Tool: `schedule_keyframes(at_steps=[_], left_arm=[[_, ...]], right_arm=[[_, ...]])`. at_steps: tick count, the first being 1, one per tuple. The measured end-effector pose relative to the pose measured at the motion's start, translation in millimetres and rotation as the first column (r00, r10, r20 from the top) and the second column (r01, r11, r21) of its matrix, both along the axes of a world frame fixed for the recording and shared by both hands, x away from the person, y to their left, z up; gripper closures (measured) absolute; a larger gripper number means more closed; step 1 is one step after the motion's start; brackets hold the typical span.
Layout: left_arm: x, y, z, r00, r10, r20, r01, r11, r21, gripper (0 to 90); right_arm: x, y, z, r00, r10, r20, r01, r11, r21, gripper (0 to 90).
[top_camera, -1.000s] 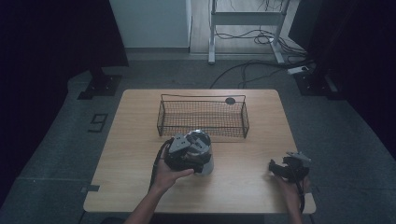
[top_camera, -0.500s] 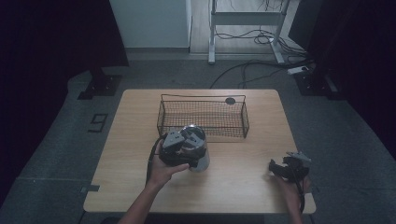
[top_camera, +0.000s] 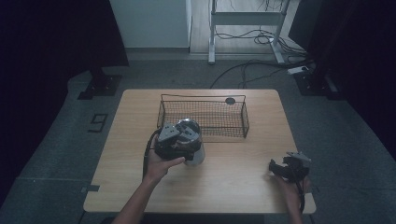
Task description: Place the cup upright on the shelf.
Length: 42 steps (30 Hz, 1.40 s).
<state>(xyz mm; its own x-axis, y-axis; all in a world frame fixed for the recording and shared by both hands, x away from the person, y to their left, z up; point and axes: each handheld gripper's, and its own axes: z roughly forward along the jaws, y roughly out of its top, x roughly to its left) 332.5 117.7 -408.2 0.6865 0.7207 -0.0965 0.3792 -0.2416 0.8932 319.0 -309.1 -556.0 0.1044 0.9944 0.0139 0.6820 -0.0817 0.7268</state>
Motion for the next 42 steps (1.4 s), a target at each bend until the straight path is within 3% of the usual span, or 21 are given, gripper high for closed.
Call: schedule_keyframes(at_steps=[20,36,42], left_arm=[[20.0,3.7,12.0,0.9997,0.024,0.01,-0.024,0.9996,-0.015,4.1],[30.6,4.0,18.7,0.9992,0.034,0.02,-0.035,0.9994,0.009,4.2],[36.9,7.4,21.8,0.9989,0.045,0.012,-0.045,0.999,-0.005,4.2]], right_arm=[[0.0,0.0,0.1,1.0,-0.002,0.0,0.002,1.0,0.0,7.3],[0.0,-0.3,0.2,1.0,0.001,-0.002,-0.001,1.0,-0.003,7.3],[0.1,-0.1,0.1,1.0,-0.001,0.0,0.001,1.0,-0.001,7.3]])
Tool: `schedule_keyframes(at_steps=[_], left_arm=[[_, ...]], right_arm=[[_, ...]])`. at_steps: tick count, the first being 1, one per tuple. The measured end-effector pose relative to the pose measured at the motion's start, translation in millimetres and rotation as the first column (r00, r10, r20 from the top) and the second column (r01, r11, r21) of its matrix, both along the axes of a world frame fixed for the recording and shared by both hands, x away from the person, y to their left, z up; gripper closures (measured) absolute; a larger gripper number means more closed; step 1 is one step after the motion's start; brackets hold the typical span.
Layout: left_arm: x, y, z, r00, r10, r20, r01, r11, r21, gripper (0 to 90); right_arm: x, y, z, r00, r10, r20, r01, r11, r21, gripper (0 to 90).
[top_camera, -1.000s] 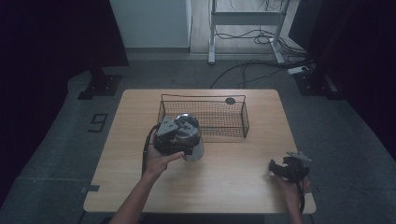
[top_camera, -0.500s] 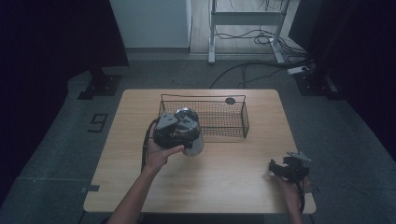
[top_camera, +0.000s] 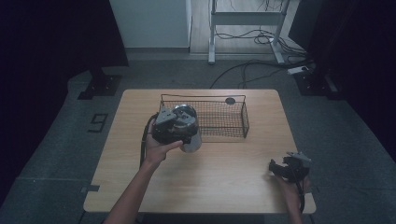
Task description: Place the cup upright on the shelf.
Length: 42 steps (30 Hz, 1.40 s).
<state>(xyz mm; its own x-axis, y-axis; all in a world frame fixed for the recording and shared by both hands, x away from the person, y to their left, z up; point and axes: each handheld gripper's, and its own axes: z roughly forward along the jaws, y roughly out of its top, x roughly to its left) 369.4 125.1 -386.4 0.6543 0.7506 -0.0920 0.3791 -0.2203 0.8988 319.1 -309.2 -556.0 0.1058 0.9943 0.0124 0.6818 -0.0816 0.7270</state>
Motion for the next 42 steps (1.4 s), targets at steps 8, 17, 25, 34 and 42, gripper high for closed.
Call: schedule_keyframes(at_steps=[8,17,25,34,42], left_arm=[[7.5,0.8,8.6,1.0,0.006,0.002,-0.006,1.0,0.001,4.2],[11.1,-0.9,17.4,0.9998,0.015,0.013,-0.015,0.9998,0.01,4.2],[19.5,-0.8,20.9,0.9996,0.026,0.012,-0.026,0.9995,0.016,4.2],[31.1,-1.4,26.2,0.9992,0.035,0.02,-0.035,0.999,0.028,4.2],[39.8,-1.2,31.3,0.9984,0.051,0.023,-0.052,0.9984,0.024,4.2]], right_arm=[[-0.1,-0.2,0.2,1.0,0.002,-0.004,-0.002,1.0,-0.002,7.3],[0.0,-0.3,-0.1,1.0,0.003,0.0,-0.003,1.0,-0.001,7.3],[0.0,-0.3,-0.1,1.0,0.003,0.0,-0.003,1.0,-0.001,7.3],[0.1,-0.2,-0.2,1.0,0.002,0.002,-0.002,1.0,-0.001,7.3],[0.0,-0.2,-0.2,1.0,0.002,0.002,-0.002,1.0,-0.001,7.3]])
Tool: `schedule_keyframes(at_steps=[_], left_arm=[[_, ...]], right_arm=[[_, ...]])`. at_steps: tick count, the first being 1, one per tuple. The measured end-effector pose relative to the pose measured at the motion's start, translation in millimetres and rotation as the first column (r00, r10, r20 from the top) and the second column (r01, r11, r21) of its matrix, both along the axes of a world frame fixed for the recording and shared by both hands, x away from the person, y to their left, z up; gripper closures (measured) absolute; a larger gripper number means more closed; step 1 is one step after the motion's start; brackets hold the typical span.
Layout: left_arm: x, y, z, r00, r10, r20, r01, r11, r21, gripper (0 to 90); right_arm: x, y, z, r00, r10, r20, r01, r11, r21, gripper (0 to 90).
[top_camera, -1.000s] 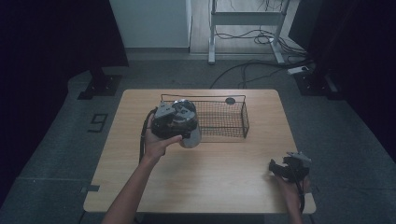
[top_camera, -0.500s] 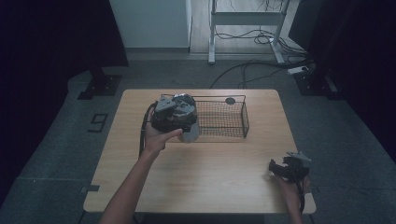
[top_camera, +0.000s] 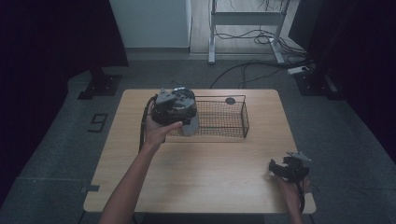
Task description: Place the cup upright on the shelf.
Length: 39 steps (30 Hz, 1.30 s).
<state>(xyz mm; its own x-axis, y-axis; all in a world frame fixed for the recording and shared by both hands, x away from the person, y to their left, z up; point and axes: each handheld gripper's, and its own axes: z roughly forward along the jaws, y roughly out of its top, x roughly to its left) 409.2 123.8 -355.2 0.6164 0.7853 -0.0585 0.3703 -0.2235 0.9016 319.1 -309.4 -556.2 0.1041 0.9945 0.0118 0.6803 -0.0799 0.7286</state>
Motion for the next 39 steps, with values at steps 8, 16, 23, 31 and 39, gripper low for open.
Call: schedule_keyframes(at_steps=[8,16,23,31,39], left_arm=[[11.9,1.0,-1.1,0.9997,0.021,-0.013,-0.021,0.9998,-0.004,4.2],[21.5,0.7,-4.0,0.9991,0.034,-0.024,-0.034,0.9994,-0.005,4.2],[29.4,0.9,-2.0,0.9985,0.05,-0.021,-0.05,0.9988,-0.003,4.2],[40.6,-1.2,-0.1,0.9969,0.074,-0.026,-0.074,0.9972,0.004,4.2],[53.7,-3.6,3.9,0.9966,0.077,-0.029,-0.077,0.997,0.002,4.2]], right_arm=[[0.0,0.0,0.0,1.0,0.0,0.0,0.0,1.0,0.0,7.3],[0.2,-0.1,-0.2,1.0,-0.005,0.002,0.005,1.0,0.001,7.3],[0.2,-0.4,-0.2,1.0,-0.008,0.003,0.008,1.0,0.001,7.4],[0.2,-0.5,-0.2,1.0,-0.01,0.002,0.01,1.0,0.001,7.3],[0.1,-0.4,-0.1,0.9999,-0.012,0.002,0.012,1.0,0.002,7.4]])
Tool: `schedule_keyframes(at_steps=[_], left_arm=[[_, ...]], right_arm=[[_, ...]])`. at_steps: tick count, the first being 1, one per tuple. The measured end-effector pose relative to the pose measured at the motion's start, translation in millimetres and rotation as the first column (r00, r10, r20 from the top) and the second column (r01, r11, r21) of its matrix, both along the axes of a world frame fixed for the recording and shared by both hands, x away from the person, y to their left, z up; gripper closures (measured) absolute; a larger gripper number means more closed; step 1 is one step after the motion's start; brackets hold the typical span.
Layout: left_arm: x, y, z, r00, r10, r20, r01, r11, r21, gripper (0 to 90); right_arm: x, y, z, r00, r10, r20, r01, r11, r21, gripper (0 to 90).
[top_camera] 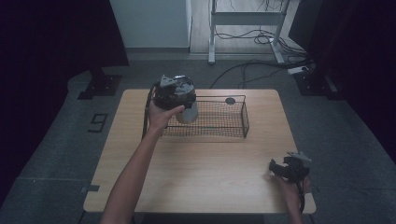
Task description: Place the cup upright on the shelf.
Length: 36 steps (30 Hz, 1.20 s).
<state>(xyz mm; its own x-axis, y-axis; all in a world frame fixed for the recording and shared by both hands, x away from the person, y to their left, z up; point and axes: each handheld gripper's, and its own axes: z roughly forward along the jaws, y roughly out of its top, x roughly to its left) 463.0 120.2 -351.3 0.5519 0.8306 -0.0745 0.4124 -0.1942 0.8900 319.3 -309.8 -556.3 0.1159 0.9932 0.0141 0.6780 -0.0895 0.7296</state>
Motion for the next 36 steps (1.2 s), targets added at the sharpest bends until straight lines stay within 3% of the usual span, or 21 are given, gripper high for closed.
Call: schedule_keyframes(at_steps=[16,26,36], left_arm=[[23.2,-4.2,-13.3,0.999,0.036,-0.028,-0.036,0.9992,-0.014,4.2],[32.4,-9.4,-27.8,0.9968,0.071,-0.037,-0.071,0.9974,0.007,4.1],[39.9,-16.7,-40.8,0.9967,0.06,-0.055,-0.058,0.9978,0.033,4.1]], right_arm=[[-0.1,-0.2,0.0,1.0,-0.001,0.0,0.001,1.0,-0.001,7.6],[-0.2,-0.2,0.0,1.0,-0.002,0.0,0.002,1.0,-0.001,7.7],[-0.2,-0.2,0.0,1.0,-0.002,0.0,0.002,1.0,-0.002,7.7]])
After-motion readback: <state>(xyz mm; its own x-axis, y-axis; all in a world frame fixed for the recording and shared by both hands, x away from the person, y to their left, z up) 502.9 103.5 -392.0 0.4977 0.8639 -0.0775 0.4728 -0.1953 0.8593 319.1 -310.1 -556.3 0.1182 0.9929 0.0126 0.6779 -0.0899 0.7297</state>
